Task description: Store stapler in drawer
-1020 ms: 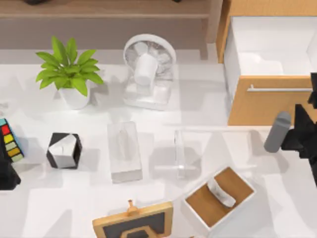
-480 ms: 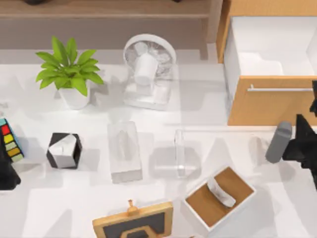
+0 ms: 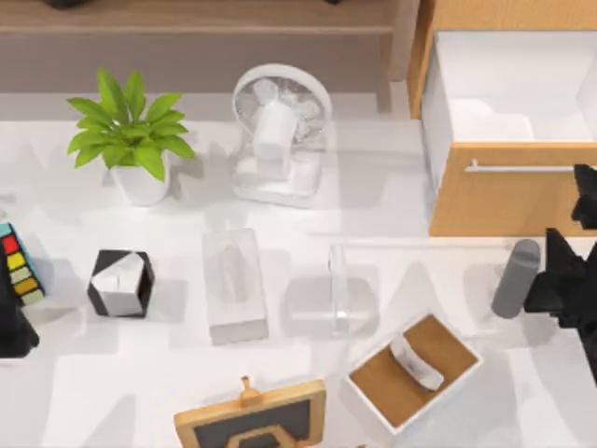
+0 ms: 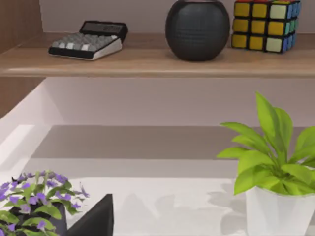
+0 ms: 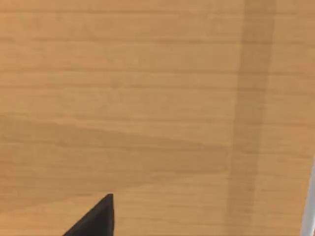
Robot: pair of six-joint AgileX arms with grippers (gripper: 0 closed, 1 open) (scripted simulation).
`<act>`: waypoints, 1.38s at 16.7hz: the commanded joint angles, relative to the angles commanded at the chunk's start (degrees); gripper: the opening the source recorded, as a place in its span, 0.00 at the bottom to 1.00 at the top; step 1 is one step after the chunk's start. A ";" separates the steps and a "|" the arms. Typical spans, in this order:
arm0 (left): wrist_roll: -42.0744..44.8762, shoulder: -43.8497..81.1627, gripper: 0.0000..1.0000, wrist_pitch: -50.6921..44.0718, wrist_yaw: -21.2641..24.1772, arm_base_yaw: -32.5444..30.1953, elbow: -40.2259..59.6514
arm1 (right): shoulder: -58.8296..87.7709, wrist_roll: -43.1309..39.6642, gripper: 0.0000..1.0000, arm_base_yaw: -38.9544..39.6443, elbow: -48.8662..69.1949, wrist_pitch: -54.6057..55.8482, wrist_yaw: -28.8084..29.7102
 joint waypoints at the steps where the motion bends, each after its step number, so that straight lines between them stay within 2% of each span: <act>1: 0.00 0.00 1.00 0.00 0.00 0.00 0.00 | -0.96 1.25 1.00 1.18 0.78 -1.20 -0.71; 5: 0.00 0.00 1.00 0.00 0.00 0.00 0.00 | -5.56 10.94 1.00 7.91 7.41 -12.07 -5.01; 9: 0.00 0.00 1.00 0.00 0.00 0.00 0.00 | -8.72 26.16 1.00 13.98 19.63 -31.16 -9.63; 16: 0.00 0.00 1.00 0.00 0.00 0.00 0.00 | -8.22 60.15 1.00 20.47 48.10 -76.32 -16.20; 23: 0.00 0.00 1.00 0.00 0.00 0.00 0.00 | -1.25 94.17 1.00 22.55 75.23 -123.43 -20.07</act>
